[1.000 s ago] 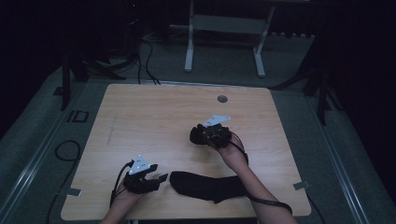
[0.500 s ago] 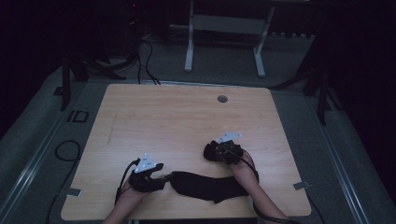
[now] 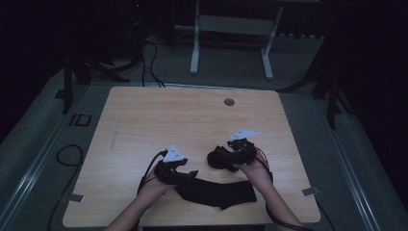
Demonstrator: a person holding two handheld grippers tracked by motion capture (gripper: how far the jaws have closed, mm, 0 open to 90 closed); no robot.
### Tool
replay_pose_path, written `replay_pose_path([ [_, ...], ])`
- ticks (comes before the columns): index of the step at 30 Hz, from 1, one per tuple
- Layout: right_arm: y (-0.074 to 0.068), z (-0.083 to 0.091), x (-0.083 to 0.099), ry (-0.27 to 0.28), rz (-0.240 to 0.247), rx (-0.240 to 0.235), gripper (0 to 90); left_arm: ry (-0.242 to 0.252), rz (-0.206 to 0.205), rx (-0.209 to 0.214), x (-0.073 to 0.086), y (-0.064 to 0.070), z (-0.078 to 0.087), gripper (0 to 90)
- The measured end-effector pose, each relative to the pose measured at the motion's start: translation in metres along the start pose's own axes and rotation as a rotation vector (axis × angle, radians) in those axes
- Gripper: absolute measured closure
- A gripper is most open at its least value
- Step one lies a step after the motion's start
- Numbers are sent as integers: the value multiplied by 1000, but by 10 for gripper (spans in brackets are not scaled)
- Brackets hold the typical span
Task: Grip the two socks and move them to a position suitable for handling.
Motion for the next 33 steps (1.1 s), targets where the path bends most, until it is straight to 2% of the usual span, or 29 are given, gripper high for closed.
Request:
replay_pose_path([
  [1, 4, 3, -3, 6, -6, -6, 465, -16, 1, 7, -6, 0, -4, 353],
  [3, 12, 1, -6, -9, -17, -13, 465, -49, 14, -18, -17, -2, -14, 352],
  [4, 15, -3, -7, -16, -20, -18, 465, -66, 23, -8, -22, -4, -20, 352],
  [5, 17, -8, -8, -29, -27, -30, 465, -77, 36, 4, -28, -4, -27, 352],
  [7, 19, -20, -8, -62, -37, -49, 465, -114, 35, 8, -34, -5, -38, 352],
  [8, 19, -27, -6, -82, -36, -52, 465, -114, 35, 8, -34, -5, -38, 352],
  [9, 19, -33, -5, -101, -35, -53, 465, -130, 35, 0, -39, -5, -48, 353],
  [10, 19, -33, -5, -101, -35, -53, 465, -130, 35, 0, -39, -5, -48, 353],
  [11, 19, -43, 1, -129, -31, -51, 466, -150, 30, 0, -42, -6, -56, 353],
  [14, 19, -55, 10, -174, -23, -33, 525, -167, 49, -16, -43, -10, -66, 381],
  [16, 20, -56, 13, -164, -36, -44, 592, -184, 40, -24, -43, -12, -71, 443],
  [17, 19, -56, 14, -157, -35, -38, 614, -177, 37, -25, -43, -12, -72, 461],
  [18, 18, -55, 15, -157, -30, -34, 664, -176, 32, -16, -44, -11, -72, 520],
  [19, 17, -55, 15, -153, -15, -34, 705, -178, 25, -26, -45, -11, -73, 558],
  [20, 16, -55, 15, -155, -4, -24, 742, -184, 21, -34, -45, -11, -73, 613],
  [21, 15, -54, 15, -157, 4, -11, 775, -181, 18, -22, -46, -10, -74, 689],
  [23, 13, -52, 14, -164, 31, 11, 800, -172, 24, -24, -47, -10, -73, 821],
  [24, 12, -51, 13, -164, 37, 21, 806, -169, 19, -11, -48, -10, -72, 859],
  [26, 12, -45, 12, -136, 32, 34, 811, -161, 15, -15, -49, -9, -69, 872],
  [27, 13, -41, 11, -122, 22, 24, 811, -155, 8, -3, -50, -8, -66, 874],
  [31, 15, -19, 5, -49, -2, 7, 810, -120, 18, 2, -53, -9, -51, 880],
  [33, 16, -6, 1, -19, -11, -17, 810, -100, 14, -9, -55, -10, -40, 881],
])
Point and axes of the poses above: each handheld gripper's, and its own axes: z roughly backward along the jaws, x roughly out of its underside, y roughly to its right, the point moved 4 cm from there along -z, roughly forward along the jaws, and after that the axes turned 13 degrees about -y, right-handed, at the moved point
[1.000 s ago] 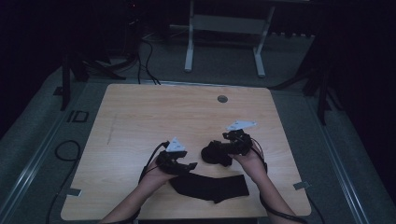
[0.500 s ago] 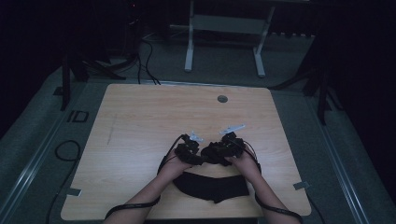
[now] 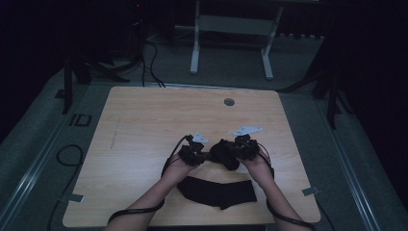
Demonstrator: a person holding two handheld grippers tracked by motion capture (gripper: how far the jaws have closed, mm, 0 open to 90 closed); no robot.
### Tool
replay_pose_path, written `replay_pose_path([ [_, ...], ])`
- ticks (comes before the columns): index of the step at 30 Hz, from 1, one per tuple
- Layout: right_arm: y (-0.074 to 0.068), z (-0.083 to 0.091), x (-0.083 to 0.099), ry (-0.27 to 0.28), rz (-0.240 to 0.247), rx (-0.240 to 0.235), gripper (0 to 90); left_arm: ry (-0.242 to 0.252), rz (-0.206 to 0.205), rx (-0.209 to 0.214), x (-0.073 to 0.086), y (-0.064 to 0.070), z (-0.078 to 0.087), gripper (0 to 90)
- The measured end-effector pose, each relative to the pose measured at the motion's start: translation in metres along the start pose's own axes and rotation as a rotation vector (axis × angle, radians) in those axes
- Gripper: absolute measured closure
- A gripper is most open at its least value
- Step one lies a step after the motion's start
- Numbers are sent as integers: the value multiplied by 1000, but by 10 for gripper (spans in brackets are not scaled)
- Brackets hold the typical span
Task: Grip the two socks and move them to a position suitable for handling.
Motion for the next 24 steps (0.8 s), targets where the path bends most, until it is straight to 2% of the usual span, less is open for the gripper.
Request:
replay_pose_path([
  [2, 0, 13, -3, 41, -3, -11, 810, 12, -2, -18, -1, -2, 11, 881],
  [3, 0, 19, -4, 53, -6, -38, 810, 18, -10, -28, -1, -3, 17, 882],
  [6, -2, 31, -7, 85, -2, -48, 810, 32, -13, -45, -2, -4, 29, 882],
  [9, -6, 43, -10, 121, 12, -52, 812, 29, -35, -88, -2, -7, 44, 882],
  [11, -7, 53, -11, 155, 12, -53, 815, 42, -27, -91, 0, -12, 53, 883],
  [13, -7, 57, -11, 160, 14, -77, 817, 43, -23, -99, 2, -15, 58, 882],
  [14, -8, 58, -11, 161, 17, -78, 821, 38, -25, -106, 4, -16, 60, 882],
  [15, -9, 59, -11, 160, 19, -68, 828, 24, -33, -153, 5, -17, 62, 883],
  [16, -9, 60, -10, 161, 23, -43, 829, 13, -32, -164, 9, -20, 62, 883],
  [17, -6, 63, -10, 178, 11, -37, 831, 16, -20, -148, 11, -23, 63, 882],
  [19, 0, 66, -7, 187, -18, -39, 835, 5, 5, -147, 19, -30, 62, 883],
  [24, 14, 67, 4, 163, -67, -22, 834, -2, 40, -135, 34, -40, 65, 882],
])
Point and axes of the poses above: each handheld gripper's, and its own axes: z roughly backward along the jaws, x roughly out of its underside, y roughly to its right, the point moved 4 cm from there along -z, roughly forward along the jaws, and after that the axes turned 13 degrees about -y, right-handed, at the moved point
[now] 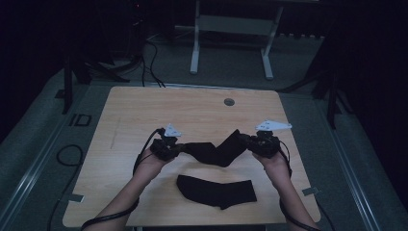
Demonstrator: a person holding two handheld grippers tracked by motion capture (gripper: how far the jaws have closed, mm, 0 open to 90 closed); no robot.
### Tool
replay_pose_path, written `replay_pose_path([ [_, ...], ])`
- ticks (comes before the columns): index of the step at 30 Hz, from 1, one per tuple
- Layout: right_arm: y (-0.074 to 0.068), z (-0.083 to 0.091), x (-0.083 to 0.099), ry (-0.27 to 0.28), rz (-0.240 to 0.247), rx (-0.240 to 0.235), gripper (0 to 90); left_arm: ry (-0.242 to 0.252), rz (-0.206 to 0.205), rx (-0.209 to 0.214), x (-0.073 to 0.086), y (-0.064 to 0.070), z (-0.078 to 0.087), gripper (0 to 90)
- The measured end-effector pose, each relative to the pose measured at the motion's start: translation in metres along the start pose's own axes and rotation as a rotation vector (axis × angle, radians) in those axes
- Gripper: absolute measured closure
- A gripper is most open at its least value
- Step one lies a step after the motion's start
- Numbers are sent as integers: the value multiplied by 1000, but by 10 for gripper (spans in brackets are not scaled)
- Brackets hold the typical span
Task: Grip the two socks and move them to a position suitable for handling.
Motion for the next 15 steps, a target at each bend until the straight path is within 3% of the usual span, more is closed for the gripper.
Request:
replay_pose_path([
  [5, 12, -2, 18, -22, -58, 12, 834, -16, 25, -9, 15, -10, 1, 881],
  [7, 18, -5, 29, -39, -87, 23, 833, -23, 49, 19, 22, -14, -2, 881],
  [8, 20, -9, 34, -50, -106, 6, 833, -31, 53, 23, 25, -16, -4, 881],
  [10, 23, -17, 45, -78, -126, 2, 831, -54, 50, 53, 29, -16, -12, 880],
  [15, 27, -39, 63, -151, -144, 14, 826, -98, 28, 46, 32, -15, -31, 877],
])
Point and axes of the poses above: each handheld gripper's, and its own axes: z roughly backward along the jaws, x roughly out of its underside, y roughly to its right, the point moved 4 cm from there along -z, roughly forward along the jaws, and after that the axes turned 13 degrees about -y, right-handed, at the moved point
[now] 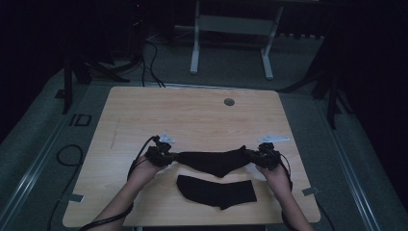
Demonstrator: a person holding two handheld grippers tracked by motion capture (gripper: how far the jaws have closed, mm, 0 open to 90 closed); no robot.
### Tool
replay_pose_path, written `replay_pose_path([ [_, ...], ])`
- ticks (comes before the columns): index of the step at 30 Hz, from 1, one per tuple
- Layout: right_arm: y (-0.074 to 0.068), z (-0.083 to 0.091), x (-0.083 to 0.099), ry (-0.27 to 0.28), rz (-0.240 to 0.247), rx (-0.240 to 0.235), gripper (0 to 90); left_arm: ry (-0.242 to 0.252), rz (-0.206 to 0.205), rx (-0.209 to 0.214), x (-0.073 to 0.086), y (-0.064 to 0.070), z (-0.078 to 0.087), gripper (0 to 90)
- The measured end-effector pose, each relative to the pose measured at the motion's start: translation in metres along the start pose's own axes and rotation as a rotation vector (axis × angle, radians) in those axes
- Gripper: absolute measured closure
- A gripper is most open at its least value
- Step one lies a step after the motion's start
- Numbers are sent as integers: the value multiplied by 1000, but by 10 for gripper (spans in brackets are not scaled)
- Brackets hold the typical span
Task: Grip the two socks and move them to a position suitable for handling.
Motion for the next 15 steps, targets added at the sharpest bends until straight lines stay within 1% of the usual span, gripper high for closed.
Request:
replay_pose_path([
  [1, 1, -3, 1, -5, -4, 5, 826, -2, 1, 5, 0, 0, -3, 875],
  [3, 3, -8, 5, -24, -12, 6, 822, -14, -11, -6, -1, 0, -8, 873],
  [5, 5, -12, 10, -39, -15, 9, 811, -9, -5, 13, -2, 0, -11, 859],
  [6, 6, -12, 11, -40, -13, 17, 790, -12, -4, 10, -3, 0, -12, 835],
  [7, 8, -12, 12, -43, -17, 28, 728, -11, -4, 5, -3, -1, -12, 750],
  [8, 10, -12, 13, -46, -17, 42, 642, -1, 2, -1, -3, -1, -11, 634],
  [9, 11, -11, 13, -54, -17, 46, 576, 7, 14, -12, -4, -2, -10, 570],
  [10, 13, -10, 14, -53, -17, 52, 552, 21, 26, -12, -4, -4, -8, 539],
  [11, 15, -8, 13, -47, -19, 58, 538, 39, 30, -12, -3, -5, -5, 516],
  [12, 17, -6, 13, -43, -24, 59, 528, 47, 37, -10, -3, -5, -3, 518],
  [14, 19, -1, 12, -27, -33, 54, 564, 63, 19, -16, -3, -4, 2, 523],
  [15, 19, -1, 12, -27, -33, 54, 564, 63, 19, -16, -3, -4, 2, 546],
])
Point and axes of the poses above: each handheld gripper's, and its own axes: z roughly backward along the jaws, x roughly out of its underside, y roughly to its right, the point moved 4 cm from there along -z, roughly forward along the jaws, and after that the axes turned 13 degrees about -y, right-handed, at the moved point
